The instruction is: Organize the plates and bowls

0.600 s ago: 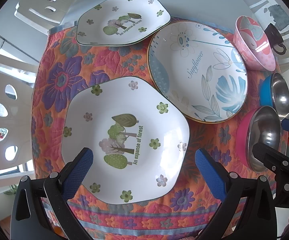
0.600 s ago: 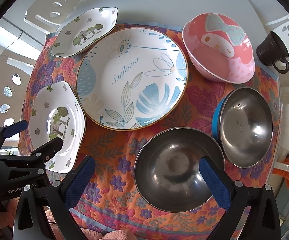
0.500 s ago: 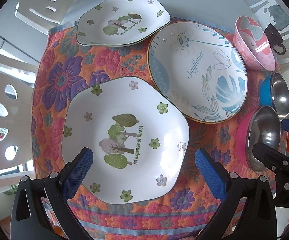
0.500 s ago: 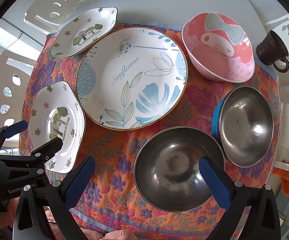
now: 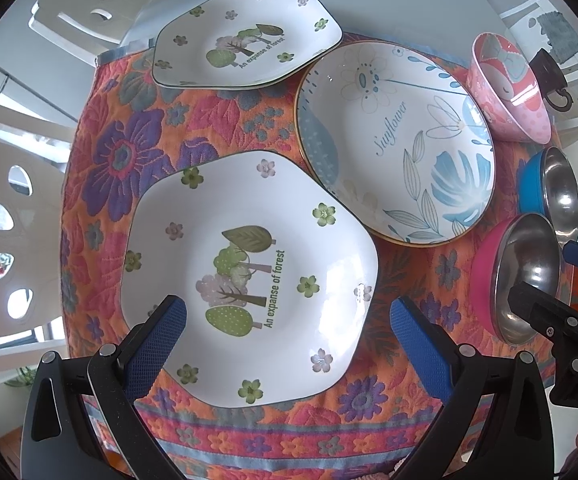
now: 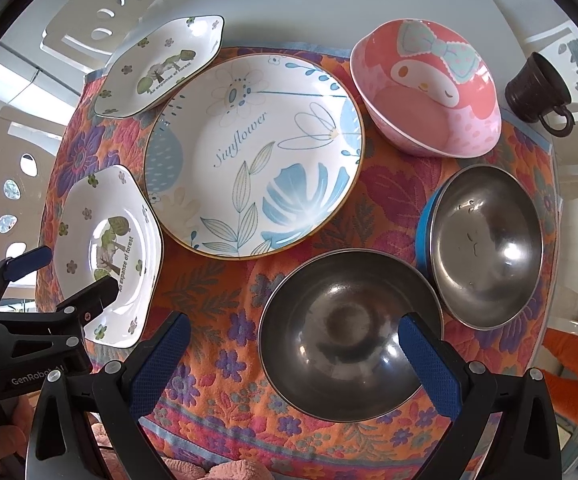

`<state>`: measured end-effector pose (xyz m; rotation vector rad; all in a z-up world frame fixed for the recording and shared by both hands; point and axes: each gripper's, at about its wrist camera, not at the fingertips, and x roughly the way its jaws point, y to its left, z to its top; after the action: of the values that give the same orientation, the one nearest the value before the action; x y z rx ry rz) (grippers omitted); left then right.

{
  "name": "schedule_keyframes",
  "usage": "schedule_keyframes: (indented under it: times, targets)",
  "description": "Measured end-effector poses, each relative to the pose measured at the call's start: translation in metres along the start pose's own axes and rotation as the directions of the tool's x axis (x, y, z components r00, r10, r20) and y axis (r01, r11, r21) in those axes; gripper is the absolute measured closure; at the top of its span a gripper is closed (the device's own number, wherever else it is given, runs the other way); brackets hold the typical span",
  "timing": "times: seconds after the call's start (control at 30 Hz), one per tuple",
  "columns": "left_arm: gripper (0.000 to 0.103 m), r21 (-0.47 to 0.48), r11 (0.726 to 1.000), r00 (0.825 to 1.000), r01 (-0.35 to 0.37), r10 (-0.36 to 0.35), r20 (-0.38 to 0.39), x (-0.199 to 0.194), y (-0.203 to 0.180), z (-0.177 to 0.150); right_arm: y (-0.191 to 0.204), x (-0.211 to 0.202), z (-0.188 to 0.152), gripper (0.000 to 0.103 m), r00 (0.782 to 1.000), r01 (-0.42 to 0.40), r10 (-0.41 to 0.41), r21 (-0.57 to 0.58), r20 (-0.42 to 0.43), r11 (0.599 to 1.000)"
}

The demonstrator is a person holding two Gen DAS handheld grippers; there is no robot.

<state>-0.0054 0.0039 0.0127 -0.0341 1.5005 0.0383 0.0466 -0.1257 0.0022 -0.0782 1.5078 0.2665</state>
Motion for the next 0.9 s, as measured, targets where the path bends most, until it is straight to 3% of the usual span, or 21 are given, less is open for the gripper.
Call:
schedule_keyframes:
  times: [0.9]
  targets:
    - [0.001, 0.001, 1.0, 1.0, 0.006, -0.006, -0.004, 0.0038, 0.0022, -0.0006, 0.0041, 0.005, -0.0001, 0.0, 1.0, 0.002, -0.002, -0.005, -0.013, 1.0]
